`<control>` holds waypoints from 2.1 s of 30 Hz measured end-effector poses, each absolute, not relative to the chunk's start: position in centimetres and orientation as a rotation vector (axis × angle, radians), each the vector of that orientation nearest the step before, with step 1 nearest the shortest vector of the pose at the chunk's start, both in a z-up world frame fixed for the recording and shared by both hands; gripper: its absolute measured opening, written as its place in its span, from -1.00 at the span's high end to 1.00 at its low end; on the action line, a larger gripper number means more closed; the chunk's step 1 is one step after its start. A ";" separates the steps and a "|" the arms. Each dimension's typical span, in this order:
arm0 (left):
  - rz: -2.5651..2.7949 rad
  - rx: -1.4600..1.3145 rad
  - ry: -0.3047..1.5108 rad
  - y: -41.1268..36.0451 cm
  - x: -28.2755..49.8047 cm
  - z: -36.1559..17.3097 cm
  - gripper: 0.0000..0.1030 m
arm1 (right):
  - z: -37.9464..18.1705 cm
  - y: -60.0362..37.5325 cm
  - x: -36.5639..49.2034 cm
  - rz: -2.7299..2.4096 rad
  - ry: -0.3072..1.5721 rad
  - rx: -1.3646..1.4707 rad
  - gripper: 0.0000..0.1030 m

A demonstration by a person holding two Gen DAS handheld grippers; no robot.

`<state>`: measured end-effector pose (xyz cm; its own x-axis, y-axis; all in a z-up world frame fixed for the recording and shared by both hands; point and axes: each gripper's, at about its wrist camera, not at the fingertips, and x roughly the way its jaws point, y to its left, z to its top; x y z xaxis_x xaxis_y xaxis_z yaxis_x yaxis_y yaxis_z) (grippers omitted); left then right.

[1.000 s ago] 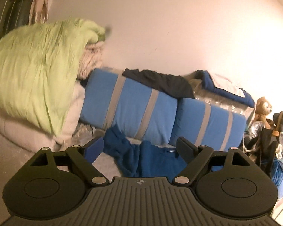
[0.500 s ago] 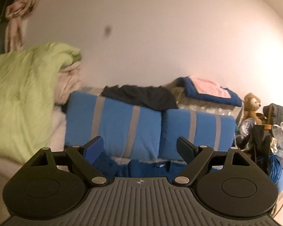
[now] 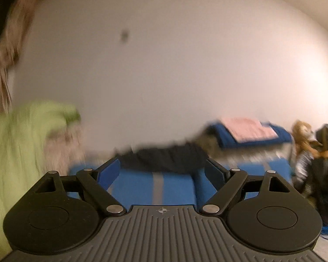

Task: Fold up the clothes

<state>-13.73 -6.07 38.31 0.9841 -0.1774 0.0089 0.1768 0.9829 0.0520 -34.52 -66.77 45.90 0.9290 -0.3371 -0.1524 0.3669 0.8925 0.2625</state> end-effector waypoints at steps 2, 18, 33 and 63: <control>-0.176 0.044 -0.037 -6.7 -12.8 37.4 -0.68 | 45.9 -66.6 -34.0 -0.369 0.088 0.272 -1.00; -0.377 -0.077 0.346 -17.5 -6.0 22.1 -0.71 | 28.1 -66.6 -27.9 -0.379 0.391 0.331 -1.00; -0.496 -0.060 0.504 -23.7 -3.2 10.0 -0.71 | 14.9 -67.6 -22.8 -0.375 0.605 0.354 -0.96; -0.505 -0.004 0.542 -24.5 -1.7 7.8 -0.71 | 1.6 -77.1 -14.0 -0.596 0.528 0.732 0.50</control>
